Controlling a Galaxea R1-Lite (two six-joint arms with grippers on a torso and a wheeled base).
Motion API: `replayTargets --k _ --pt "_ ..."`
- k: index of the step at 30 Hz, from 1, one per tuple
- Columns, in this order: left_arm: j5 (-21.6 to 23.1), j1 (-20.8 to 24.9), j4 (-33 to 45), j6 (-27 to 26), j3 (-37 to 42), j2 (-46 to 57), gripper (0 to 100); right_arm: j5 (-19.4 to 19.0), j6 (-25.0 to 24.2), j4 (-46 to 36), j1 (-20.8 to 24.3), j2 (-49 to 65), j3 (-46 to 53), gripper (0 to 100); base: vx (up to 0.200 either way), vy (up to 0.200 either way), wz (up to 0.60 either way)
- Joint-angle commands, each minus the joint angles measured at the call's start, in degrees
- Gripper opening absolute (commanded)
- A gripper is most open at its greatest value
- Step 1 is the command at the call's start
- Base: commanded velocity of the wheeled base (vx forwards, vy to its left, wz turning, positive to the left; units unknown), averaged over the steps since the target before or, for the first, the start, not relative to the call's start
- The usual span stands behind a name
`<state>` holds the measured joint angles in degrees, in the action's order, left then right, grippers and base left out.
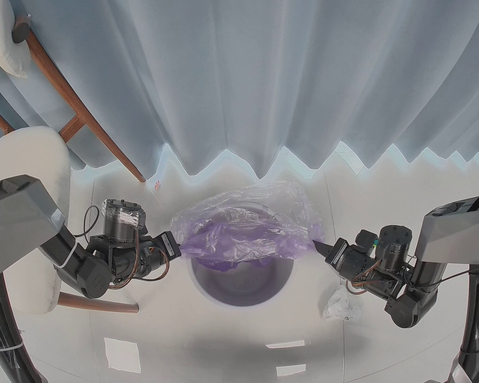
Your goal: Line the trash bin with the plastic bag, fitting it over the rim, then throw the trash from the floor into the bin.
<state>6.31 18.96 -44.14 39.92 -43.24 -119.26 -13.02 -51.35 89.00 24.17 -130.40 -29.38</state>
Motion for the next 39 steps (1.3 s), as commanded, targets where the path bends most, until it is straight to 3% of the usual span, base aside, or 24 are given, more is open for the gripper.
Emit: replayTargets --k 1,7,14,27,35,36,39 --pt "0.28 0.20 0.72 0.51 1.14 2.10 0 -1.22 0.55 1.00 -0.09 3.75 3.36 0 0.000 0.000 0.00" --pt "0.19 0.29 -0.42 5.87 5.53 7.55 0 -1.66 4.94 1.00 -0.09 3.93 5.47 0 0.000 0.000 0.00" --pt "0.28 0.12 -6.39 9.82 9.84 8.43 0 -1.75 5.91 1.00 -0.09 2.61 6.09 0 0.000 0.000 0.00" --pt "0.36 0.73 -36.81 9.56 18.28 0.87 0 -1.48 6.70 1.00 -0.09 4.54 5.82 0 0.000 0.000 0.00" --pt "0.54 1.87 -36.01 9.73 19.16 3.42 0 -1.48 6.70 1.00 -0.09 4.54 6.00 0 0.000 0.000 0.00" --pt "0.45 1.87 -35.31 9.73 19.07 3.42 0 -1.48 6.70 1.00 -0.09 4.37 5.82 100 0.000 0.000 0.00" --pt "0.19 1.70 -32.15 9.65 18.45 3.24 0 -1.48 5.91 1.00 -0.09 4.81 6.09 100 0.000 0.000 0.00"
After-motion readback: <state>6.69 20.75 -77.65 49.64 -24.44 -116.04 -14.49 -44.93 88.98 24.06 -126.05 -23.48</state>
